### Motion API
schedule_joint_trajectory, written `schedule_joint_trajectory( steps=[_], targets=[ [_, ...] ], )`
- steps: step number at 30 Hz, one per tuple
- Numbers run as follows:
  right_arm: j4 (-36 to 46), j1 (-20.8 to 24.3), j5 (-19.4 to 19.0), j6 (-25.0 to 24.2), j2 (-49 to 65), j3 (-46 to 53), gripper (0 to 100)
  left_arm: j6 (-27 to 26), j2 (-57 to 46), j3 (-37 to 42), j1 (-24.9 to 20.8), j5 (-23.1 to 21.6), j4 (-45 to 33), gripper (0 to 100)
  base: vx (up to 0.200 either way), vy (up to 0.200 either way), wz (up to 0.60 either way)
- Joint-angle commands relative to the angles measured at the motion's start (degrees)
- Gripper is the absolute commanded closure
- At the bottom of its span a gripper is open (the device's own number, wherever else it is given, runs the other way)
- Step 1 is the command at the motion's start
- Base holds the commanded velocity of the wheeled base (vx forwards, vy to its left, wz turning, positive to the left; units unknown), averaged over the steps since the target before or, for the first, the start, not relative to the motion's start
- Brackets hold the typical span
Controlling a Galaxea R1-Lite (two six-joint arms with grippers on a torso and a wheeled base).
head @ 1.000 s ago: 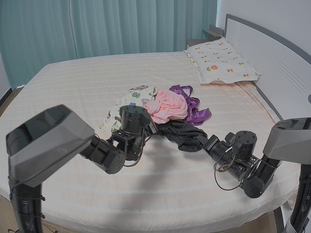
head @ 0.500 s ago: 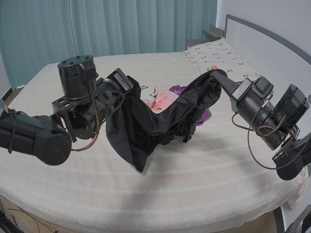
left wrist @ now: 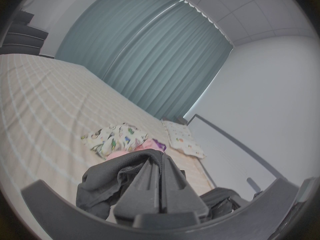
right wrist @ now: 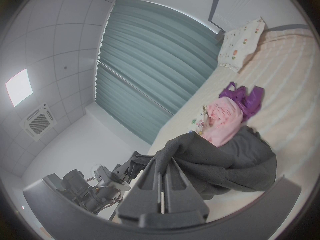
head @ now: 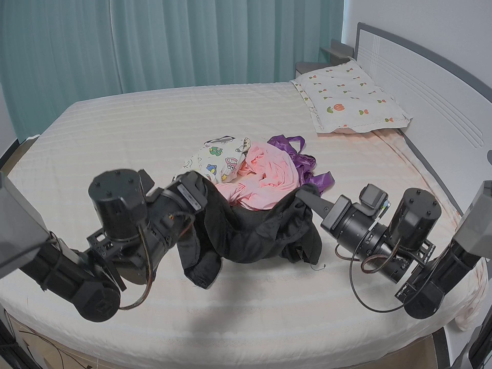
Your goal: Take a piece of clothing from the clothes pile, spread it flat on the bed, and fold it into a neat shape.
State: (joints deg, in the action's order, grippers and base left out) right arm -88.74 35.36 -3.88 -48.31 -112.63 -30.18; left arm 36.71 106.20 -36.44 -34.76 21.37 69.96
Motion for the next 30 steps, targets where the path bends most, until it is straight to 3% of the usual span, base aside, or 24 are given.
schedule_joint_trajectory(
  steps=[1,7,13,18,30],
  targets=[
    [-0.8,0.7,0.7,-0.4,-3.8,3.6,100,0.7,5.7,7.2,-0.8,-1.0,4.0,100,0.000,0.000,0.00],
    [-0.8,0.8,2.8,-0.2,-3.9,3.9,100,1.2,6.7,8.2,-2.7,-1.4,4.6,100,0.000,0.000,0.00],
    [-0.8,1.0,4.4,0.1,-3.9,3.9,100,8.5,6.5,7.4,-2.4,-3.0,4.6,100,-0.133,0.000,0.00],
    [-0.8,1.0,4.5,0.1,-4.1,4.0,100,8.9,6.8,8.2,-2.4,-3.4,4.6,100,-0.200,0.000,0.00],
    [-0.8,1.5,4.5,0.5,-3.6,4.5,100,8.2,7.0,9.7,-3.1,-2.8,4.7,100,0.000,0.000,0.00]
  ],
)
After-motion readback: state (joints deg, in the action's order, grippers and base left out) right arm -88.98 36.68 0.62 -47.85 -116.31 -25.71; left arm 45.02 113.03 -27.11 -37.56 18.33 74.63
